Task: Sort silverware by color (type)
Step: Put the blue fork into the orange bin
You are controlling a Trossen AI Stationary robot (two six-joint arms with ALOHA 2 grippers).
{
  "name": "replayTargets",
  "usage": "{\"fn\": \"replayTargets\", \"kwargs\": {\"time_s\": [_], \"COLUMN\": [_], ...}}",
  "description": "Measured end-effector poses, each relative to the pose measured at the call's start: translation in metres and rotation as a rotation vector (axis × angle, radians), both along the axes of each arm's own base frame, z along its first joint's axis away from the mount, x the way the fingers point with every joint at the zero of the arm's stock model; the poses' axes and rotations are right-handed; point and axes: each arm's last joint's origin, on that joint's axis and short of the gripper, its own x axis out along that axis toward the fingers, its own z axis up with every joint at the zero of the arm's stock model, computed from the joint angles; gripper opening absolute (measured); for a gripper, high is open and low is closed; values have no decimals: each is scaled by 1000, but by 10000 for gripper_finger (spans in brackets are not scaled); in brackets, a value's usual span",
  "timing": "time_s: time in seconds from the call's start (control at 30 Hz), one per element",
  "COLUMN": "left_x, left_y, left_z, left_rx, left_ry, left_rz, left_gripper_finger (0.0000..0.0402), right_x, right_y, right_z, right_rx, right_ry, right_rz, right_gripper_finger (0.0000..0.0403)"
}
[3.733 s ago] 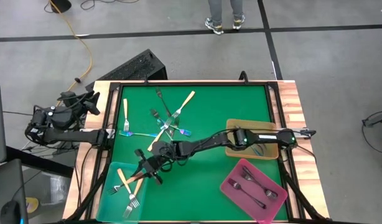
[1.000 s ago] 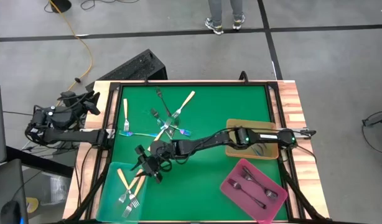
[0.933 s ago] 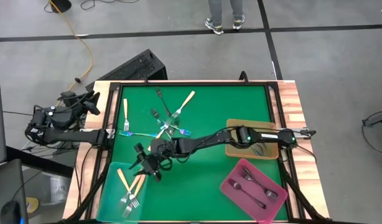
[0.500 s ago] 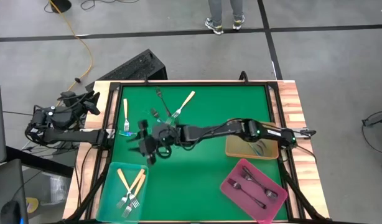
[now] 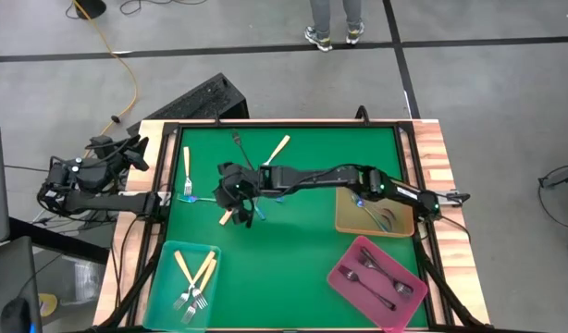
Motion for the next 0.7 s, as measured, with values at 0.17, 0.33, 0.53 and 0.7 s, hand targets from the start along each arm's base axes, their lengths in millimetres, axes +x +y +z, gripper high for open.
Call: {"fn": "replayTargets", "kwargs": {"time_s": [0.17, 0.33, 0.53, 0.7], "left_x": [0, 0, 0, 0], "left_y": [0, 0, 0, 0], "left_z": [0, 0, 0, 0], "left_rx": [0, 0, 0, 0], "left_ry": [0, 0, 0, -1], "left_rz": [0, 0, 0, 0], "left_gripper_finger": [158, 158, 158, 158], "right_x": [-2, -6, -14, -23], "right_y": [-10, -28, -47, -57], "right_z": [-3, -18, -48, -74], "right_rx": [91, 289, 414, 436], "right_ry": [33, 88, 177, 255], "right_rz": [-74, -267, -503, -573], "right_gripper_finger": [170, 170, 170, 170]}}
